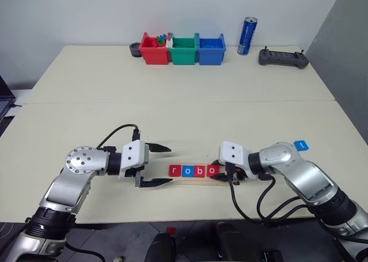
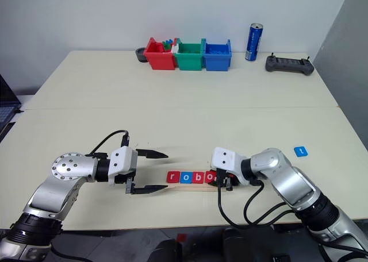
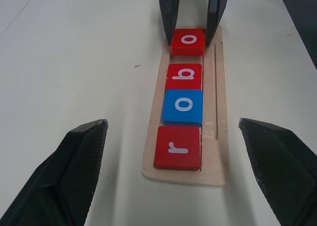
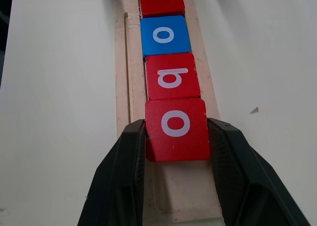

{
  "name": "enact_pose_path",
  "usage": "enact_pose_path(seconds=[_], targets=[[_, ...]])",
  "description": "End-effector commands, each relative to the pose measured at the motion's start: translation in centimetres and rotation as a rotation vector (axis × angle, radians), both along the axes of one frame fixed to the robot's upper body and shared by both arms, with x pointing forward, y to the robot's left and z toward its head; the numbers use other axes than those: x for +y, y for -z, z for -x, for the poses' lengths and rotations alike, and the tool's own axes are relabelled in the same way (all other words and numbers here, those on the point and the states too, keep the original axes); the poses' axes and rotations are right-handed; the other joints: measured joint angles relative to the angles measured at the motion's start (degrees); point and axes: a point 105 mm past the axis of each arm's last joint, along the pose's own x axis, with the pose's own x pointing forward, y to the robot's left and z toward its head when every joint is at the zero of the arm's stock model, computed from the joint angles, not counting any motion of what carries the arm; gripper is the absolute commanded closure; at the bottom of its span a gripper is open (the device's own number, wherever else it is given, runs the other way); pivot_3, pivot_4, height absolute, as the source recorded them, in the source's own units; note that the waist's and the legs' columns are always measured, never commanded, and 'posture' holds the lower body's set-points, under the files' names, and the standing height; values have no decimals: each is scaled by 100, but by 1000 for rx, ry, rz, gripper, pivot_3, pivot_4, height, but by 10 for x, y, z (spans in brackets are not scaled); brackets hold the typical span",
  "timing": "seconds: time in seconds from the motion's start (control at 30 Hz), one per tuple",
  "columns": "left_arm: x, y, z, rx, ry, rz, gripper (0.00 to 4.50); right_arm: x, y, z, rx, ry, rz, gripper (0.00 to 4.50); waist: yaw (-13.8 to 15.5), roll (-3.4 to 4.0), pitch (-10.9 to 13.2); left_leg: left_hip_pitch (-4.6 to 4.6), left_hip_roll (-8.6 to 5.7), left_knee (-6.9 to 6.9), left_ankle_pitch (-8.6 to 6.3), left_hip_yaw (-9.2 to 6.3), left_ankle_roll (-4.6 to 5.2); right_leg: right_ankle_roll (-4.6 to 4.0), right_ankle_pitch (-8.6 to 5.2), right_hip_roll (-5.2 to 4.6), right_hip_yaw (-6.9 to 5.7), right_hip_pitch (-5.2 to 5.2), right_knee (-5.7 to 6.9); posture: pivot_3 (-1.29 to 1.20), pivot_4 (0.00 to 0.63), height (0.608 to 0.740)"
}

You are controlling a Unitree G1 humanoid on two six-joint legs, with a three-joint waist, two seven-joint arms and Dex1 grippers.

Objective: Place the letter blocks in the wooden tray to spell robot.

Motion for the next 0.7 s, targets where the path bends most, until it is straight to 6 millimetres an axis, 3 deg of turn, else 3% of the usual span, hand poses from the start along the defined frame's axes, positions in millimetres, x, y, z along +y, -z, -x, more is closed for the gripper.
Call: enact_pose_path(seconds=[0.03, 0.23, 0.53, 0.7], targets=[[-2, -7, 1, -45, 11, 1, 0, 4, -7, -3, -40, -14, -2, 3046, 0, 0, 0, 0, 0, 0, 0, 0, 0, 0, 0, 0, 0, 0, 0, 0, 150, 740], [-5, -10, 1, -54, 11, 7, 0, 7, -6, -6, -51, -6, -3, 3046, -1, 0, 0, 0, 0, 0, 0, 0, 0, 0, 0, 0, 0, 0, 0, 0, 150, 740], [-6, -12, 1, -53, 10, 4, 0, 9, -18, -7, -72, -6, -33, 20, -2, 0, 0, 0, 0, 0, 0, -1, 0, 0, 0, 0, -1, 0, 0, 0, 150, 740], [-3, -11, 2, -50, 2, 0, 0, 2, -34, -1, -92, 14, -62, 20, 1, 0, 0, -1, 0, 0, 0, -2, 0, 0, 0, 0, -2, 0, 0, 0, 150, 740]])
